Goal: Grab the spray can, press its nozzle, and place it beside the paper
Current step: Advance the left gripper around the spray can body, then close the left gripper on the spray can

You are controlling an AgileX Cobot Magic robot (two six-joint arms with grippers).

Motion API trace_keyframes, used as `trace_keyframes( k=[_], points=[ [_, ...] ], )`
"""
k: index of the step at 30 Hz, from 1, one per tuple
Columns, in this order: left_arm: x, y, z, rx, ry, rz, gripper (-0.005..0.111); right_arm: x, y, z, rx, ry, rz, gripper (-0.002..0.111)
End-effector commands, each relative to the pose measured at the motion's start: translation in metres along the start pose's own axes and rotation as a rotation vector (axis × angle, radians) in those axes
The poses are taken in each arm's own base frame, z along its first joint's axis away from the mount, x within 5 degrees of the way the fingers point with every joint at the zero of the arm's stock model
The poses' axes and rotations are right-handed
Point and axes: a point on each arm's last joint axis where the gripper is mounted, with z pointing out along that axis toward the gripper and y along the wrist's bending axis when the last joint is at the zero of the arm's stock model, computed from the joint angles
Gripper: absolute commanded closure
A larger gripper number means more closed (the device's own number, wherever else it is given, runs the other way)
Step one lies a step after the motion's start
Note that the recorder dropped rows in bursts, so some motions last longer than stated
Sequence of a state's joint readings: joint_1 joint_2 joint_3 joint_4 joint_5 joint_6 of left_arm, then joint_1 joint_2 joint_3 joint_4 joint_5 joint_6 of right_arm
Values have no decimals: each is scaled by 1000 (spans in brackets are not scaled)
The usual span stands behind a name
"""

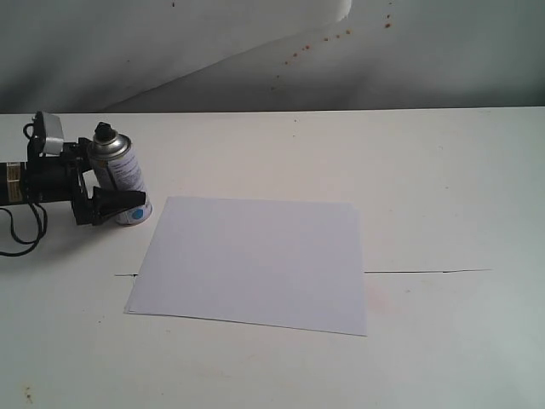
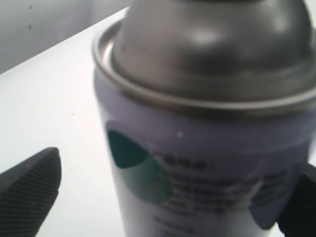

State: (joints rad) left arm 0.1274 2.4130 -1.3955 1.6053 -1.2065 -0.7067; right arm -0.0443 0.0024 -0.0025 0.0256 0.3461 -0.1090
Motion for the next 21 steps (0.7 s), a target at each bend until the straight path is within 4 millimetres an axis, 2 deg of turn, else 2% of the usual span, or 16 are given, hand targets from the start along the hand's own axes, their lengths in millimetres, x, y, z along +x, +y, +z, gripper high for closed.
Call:
trace_keyframes(
  k=[1, 21],
  points=[
    [0, 2, 0, -9, -25, -4, 6, 0, 0, 0, 6, -5, -7, 108],
    [6, 1, 2, -7, -24, -24, 6, 0, 0, 0, 6, -5, -7, 108]
  ],
)
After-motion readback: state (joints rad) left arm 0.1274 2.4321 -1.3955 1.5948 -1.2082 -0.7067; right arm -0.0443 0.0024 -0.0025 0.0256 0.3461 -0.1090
